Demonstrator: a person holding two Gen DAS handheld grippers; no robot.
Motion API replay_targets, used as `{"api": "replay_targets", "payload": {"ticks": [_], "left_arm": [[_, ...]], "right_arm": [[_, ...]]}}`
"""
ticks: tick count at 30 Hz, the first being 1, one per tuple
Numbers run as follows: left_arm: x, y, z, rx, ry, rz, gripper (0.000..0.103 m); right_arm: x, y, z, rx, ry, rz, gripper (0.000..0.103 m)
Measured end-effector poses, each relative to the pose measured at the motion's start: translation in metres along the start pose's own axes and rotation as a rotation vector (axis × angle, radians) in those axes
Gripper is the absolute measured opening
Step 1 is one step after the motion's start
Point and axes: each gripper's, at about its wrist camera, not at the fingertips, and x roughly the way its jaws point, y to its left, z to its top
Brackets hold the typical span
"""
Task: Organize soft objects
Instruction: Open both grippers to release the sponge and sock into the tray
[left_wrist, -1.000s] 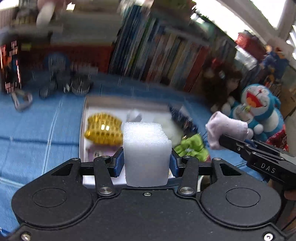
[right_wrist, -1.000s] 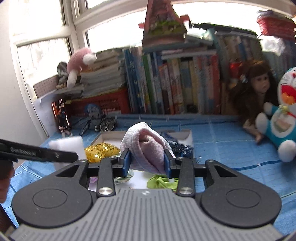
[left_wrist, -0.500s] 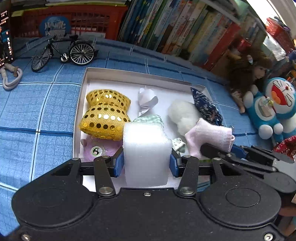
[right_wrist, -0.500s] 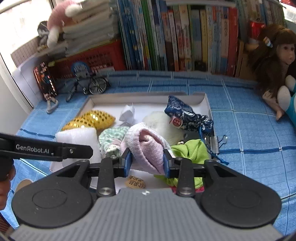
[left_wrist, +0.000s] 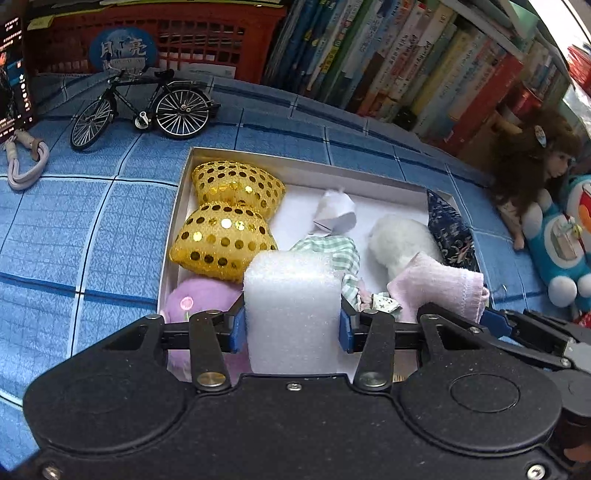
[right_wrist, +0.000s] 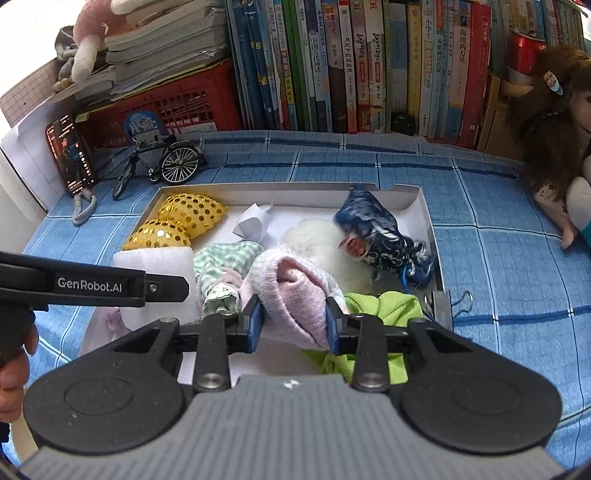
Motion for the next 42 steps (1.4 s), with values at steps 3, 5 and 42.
{"api": "replay_targets", "payload": {"ticks": [3, 5, 42], "left_arm": [[0.005, 0.000, 0.005, -0.012, 0.001, 0.008, 0.044], [0.007, -0.001, 0.007, -0.014, 0.001, 0.014, 0.044], [-0.048, -0.012, -0.014, 0.013, -0.034, -0.029, 0.063]], "right_arm": [[0.006, 0.002, 0.004, 0.013, 0.007, -0.005, 0.038], [0.009, 0.003, 0.005, 0.011, 0.012, -0.011, 0.037], [-0.032, -0.004, -0.008, 0.020, -0.023, 0.054, 0.073]]}}
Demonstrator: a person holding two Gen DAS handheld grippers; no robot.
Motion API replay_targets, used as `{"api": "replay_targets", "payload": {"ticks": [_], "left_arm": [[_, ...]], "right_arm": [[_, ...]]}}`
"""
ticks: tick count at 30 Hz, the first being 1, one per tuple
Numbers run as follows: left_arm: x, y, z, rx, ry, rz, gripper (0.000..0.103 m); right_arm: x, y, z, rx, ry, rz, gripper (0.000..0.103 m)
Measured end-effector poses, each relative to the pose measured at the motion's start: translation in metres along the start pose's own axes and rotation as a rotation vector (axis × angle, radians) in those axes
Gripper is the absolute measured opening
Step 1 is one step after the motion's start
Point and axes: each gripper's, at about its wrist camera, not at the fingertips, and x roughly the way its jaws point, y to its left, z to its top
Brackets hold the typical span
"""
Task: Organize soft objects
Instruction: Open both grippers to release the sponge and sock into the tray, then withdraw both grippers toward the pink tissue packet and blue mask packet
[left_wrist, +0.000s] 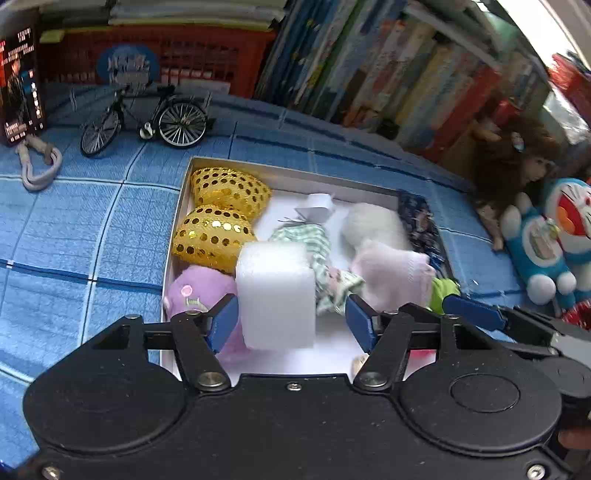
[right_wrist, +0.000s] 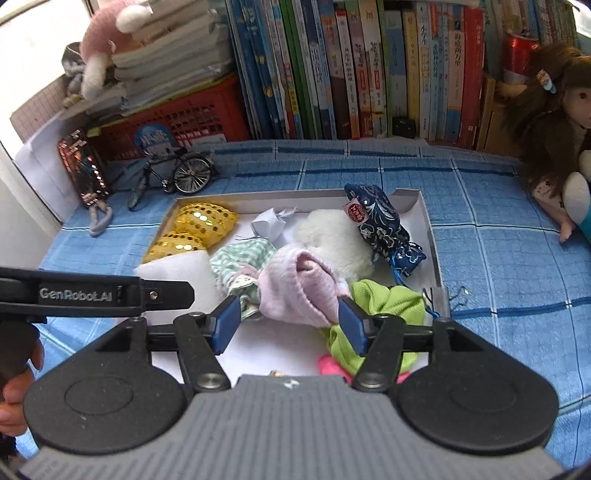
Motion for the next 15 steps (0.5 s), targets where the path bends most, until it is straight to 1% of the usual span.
{"api": "replay_targets", "payload": {"ticks": [5, 7, 9, 11, 13, 15], "left_arm": [[-0.032, -0.012, -0.021, 0.056, -0.042, -0.027, 0.064], [-0.044, -0.019, -0.031, 0.090, -0.063, -0.032, 0.062], [-0.054, -0.026, -0.039, 0.118, -0.082, -0.039, 0.056], [-0.063, -0.033, -0.048, 0.139, -0.097, -0.053, 0.053], [-0.071, -0.041, -0.057, 0.157, -0.109, -0.067, 0.052], [-0.076, -0.046, -0.067, 0.175, -0.122, -0.078, 0.046]], "right_arm": [[-0.027, -0.004, -0.012, -0.010, -0.035, 0.016, 0.075], [-0.037, -0.007, -0.016, -0.006, -0.048, 0.028, 0.075], [-0.047, -0.010, -0.021, 0.002, -0.062, 0.040, 0.075], [-0.055, -0.015, -0.024, 0.014, -0.073, 0.051, 0.075], [-0.063, -0.019, -0.029, 0.026, -0.083, 0.064, 0.075], [-0.070, -0.024, -0.033, 0.035, -0.094, 0.071, 0.075]]}}
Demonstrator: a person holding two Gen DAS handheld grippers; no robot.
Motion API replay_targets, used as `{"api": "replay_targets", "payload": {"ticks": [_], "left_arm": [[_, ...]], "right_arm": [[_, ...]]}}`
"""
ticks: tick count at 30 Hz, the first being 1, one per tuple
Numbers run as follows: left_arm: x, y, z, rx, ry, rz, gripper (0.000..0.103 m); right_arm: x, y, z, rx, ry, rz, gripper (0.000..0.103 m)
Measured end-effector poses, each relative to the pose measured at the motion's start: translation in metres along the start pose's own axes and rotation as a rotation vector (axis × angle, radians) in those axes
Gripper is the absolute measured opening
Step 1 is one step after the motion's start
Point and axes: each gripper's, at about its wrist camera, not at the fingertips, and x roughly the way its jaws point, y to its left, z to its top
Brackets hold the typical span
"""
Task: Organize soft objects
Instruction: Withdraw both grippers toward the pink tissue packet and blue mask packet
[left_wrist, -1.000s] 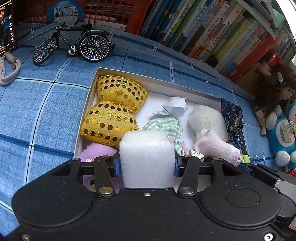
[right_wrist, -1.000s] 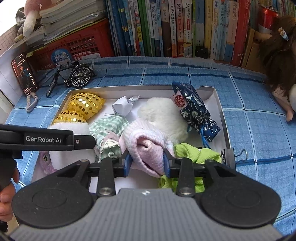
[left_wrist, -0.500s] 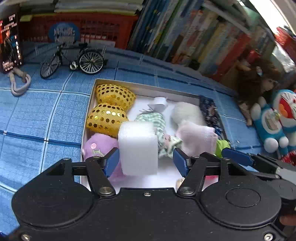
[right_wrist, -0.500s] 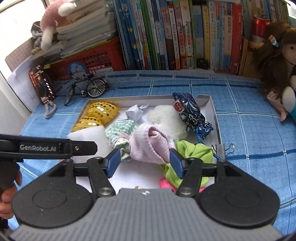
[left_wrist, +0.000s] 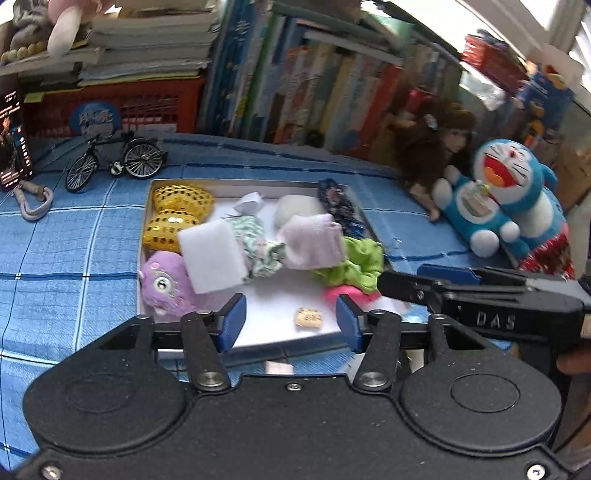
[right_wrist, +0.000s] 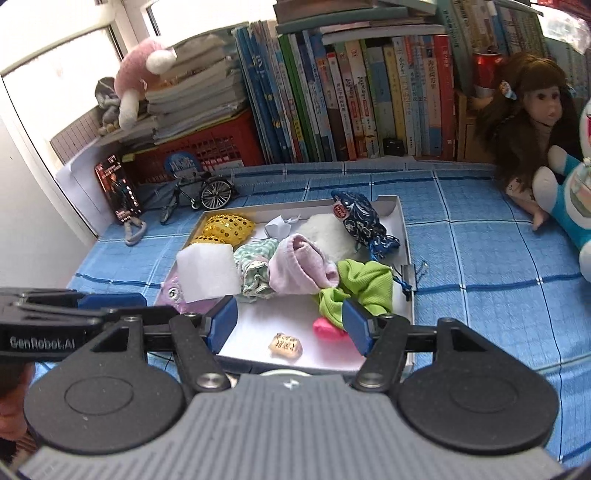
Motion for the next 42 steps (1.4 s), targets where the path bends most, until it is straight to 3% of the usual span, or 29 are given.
{"api": "replay_targets", "payload": {"ticks": [6, 13, 18, 25, 30, 36, 42], "left_arm": [[-0.019, -0.024, -0.032, 0.093, -0.096, 0.010, 0.033], [-0.031, -0.040, -0.081, 0.129, -0.191, -0.034, 0.032], [-0.033, -0.046, -0.113, 0.166, -0.233, -0.023, 0.032], [-0.030, -0.048, -0.157, 0.148, -0.311, 0.018, 0.032], [-0.016, -0.049, -0.184, 0.145, -0.375, 0.110, 0.033], [0.012, -0.043, -0.195, 0.074, -0.388, 0.151, 0.034], [0.034, -0.033, -0.192, 0.009, -0.395, 0.200, 0.036]], "right_arm": [[-0.023, -0.018, -0.016, 0.030, -0.036, 0.020, 0.075], [-0.034, -0.052, -0.032, 0.096, -0.039, -0.008, 0.075], [-0.027, -0.076, -0.044, 0.161, -0.008, -0.020, 0.075], [-0.014, -0.099, -0.056, 0.244, 0.032, -0.011, 0.075], [-0.010, -0.103, -0.061, 0.259, 0.018, 0.004, 0.075], [-0.010, -0.103, -0.069, 0.247, -0.028, 0.019, 0.075], [0.003, -0.108, -0.071, 0.269, 0.041, -0.001, 0.075]]}}
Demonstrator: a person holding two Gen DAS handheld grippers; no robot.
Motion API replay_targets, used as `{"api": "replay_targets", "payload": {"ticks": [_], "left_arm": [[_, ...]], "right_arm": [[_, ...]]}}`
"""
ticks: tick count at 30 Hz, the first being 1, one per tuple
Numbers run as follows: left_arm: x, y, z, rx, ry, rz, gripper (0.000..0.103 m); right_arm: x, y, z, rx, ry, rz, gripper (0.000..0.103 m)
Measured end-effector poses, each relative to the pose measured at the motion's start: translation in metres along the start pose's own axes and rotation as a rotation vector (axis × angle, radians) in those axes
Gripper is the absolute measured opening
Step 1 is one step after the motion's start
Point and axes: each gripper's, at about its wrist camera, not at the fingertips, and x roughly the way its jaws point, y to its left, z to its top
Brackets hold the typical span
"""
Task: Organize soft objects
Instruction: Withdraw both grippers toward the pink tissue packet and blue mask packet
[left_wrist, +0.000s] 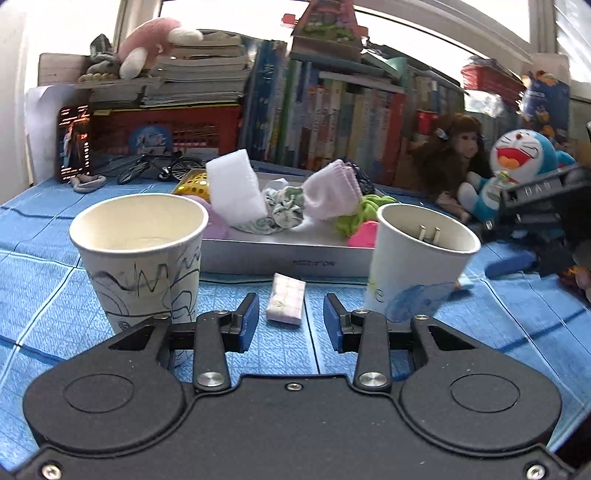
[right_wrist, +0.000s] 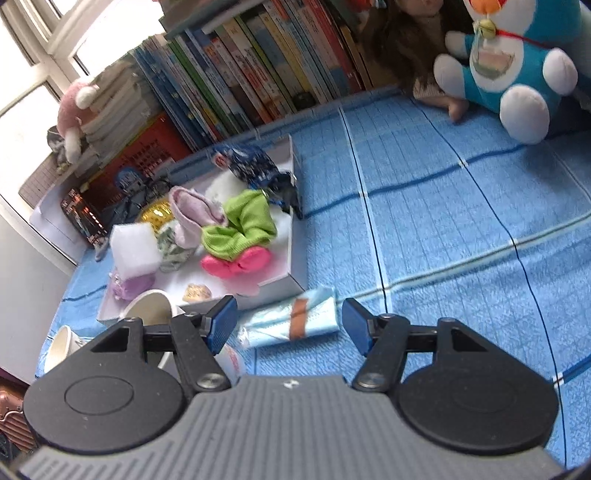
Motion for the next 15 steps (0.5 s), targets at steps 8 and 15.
{"api": "replay_targets", "payload": {"ticks": [8, 15], "left_arm": [[0.019, -0.001, 0.001, -0.015, 0.037, 0.008, 0.037], [0.032, -0.002, -0.001, -0.029, 0.069, 0.024, 0.037]], "right_arm": [[0.019, -0.006, 0.002, 0.042, 0.041, 0.009, 0.074], [0.029, -0.004, 0.001, 0.052, 0.050, -0.040, 0.036]]}}
